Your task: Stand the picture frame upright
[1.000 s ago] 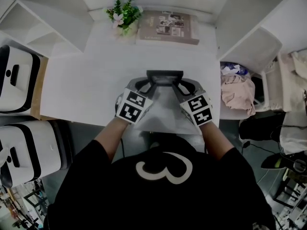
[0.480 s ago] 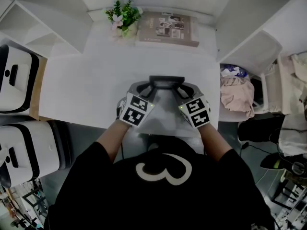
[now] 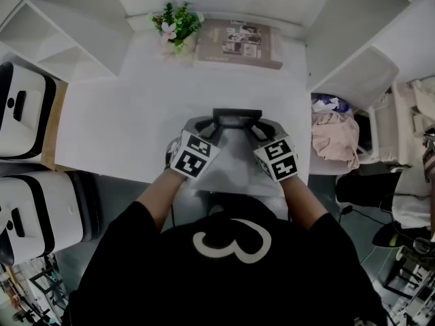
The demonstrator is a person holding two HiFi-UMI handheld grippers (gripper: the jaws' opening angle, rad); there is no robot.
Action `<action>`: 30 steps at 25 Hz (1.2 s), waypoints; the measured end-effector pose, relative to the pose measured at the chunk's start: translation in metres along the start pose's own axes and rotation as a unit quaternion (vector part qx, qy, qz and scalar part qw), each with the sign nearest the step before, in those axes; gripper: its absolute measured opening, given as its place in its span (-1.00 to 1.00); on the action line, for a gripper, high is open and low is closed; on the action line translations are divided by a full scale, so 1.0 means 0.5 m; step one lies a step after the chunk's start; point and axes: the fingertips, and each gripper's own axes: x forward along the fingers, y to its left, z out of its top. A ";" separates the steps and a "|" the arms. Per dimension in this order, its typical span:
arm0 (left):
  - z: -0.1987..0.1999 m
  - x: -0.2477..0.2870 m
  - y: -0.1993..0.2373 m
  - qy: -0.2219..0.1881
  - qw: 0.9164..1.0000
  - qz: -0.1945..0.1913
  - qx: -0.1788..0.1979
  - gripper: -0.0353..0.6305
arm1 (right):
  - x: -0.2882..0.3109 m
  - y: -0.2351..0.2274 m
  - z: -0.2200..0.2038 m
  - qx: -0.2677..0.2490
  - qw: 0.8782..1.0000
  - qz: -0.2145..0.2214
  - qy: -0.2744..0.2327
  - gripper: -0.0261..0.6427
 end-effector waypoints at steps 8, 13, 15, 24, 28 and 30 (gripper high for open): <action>-0.001 -0.006 -0.006 0.001 1.000 -0.013 -0.008 -0.40 | -0.015 -0.004 0.012 0.023 1.000 0.004 -0.010 -0.52; -0.001 -0.038 -0.010 -0.012 0.999 -0.024 -0.042 -0.30 | -0.056 -0.001 0.032 0.086 0.996 0.014 -0.035 -0.48; -0.004 -0.061 -0.012 -0.016 0.998 -0.029 -0.061 -0.30 | -0.082 0.001 0.044 0.106 0.993 0.015 -0.050 -0.48; 0.049 -0.227 -0.043 -0.091 0.982 -0.044 -0.157 -0.40 | -0.247 0.109 0.142 0.121 0.981 0.058 -0.144 -0.54; 0.102 -0.314 -0.112 -0.129 0.976 -0.086 -0.153 -0.58 | -0.332 0.194 0.198 0.140 0.965 0.115 -0.188 -0.62; 0.128 -0.358 -0.147 -0.151 0.972 -0.107 -0.146 -0.65 | -0.373 0.223 0.218 0.141 0.959 0.125 -0.210 -0.74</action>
